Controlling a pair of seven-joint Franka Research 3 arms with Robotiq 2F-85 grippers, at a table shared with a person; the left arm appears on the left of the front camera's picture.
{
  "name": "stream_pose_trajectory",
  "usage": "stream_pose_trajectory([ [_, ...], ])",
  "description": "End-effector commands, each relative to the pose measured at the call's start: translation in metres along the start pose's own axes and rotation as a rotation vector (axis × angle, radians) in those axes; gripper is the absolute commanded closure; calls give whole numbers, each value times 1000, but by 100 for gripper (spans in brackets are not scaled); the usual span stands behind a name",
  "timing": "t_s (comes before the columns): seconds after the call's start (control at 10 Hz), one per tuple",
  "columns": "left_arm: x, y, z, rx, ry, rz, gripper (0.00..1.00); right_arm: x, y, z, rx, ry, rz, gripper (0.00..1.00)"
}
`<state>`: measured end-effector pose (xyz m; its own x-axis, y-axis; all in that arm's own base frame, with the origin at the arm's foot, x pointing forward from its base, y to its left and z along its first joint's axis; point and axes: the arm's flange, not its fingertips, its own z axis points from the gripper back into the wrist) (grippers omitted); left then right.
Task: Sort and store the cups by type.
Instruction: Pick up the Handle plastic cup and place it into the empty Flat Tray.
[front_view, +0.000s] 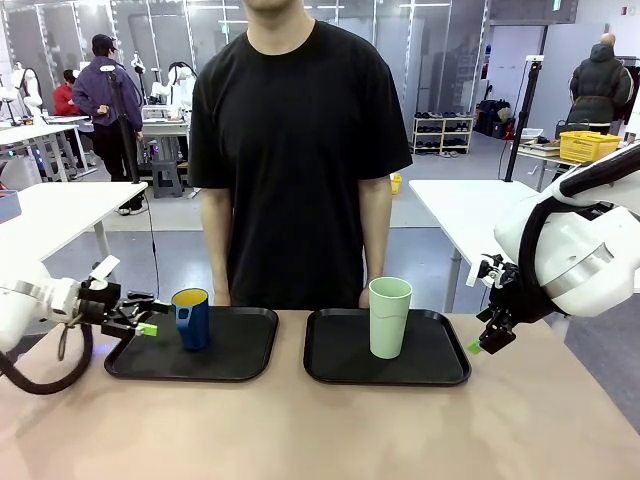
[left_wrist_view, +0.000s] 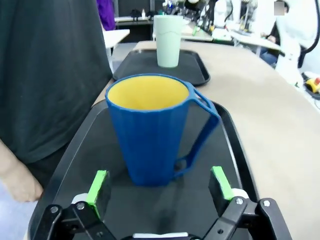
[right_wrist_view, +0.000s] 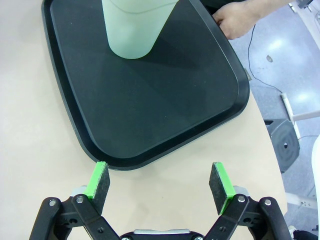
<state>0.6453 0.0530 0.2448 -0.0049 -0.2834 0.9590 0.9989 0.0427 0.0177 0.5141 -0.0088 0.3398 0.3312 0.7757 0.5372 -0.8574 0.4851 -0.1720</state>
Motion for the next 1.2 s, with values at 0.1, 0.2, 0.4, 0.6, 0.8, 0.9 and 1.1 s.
stream_pose_trajectory([
  [0.1, 41, -27, 18, 161, 202, 34, 0, 1, -2, -1, -7, -12, -5, 0],
  [0.2, 50, -28, 20, 186, 193, 39, 0, 1, -2, -1, -7, -12, -5, 0],
  [0.4, 57, -31, 28, 185, 233, 63, 0, 1, -2, -1, -7, -12, -5, 0],
  [0.6, 49, -19, 35, 176, 181, 11, 0, 1, -2, -1, -7, -12, -5, 0],
  [0.8, 49, -19, 35, 176, 181, 11, 0, 1, -2, -1, -7, -12, -5, 0],
  [0.9, 49, -19, 35, 176, 181, 11, 0, 1, -2, -1, -7, -12, -5, 0],
  [1.1, 49, -19, 35, 176, 181, 11, 0, 1, -2, -1, -7, -12, -5, 0],
])
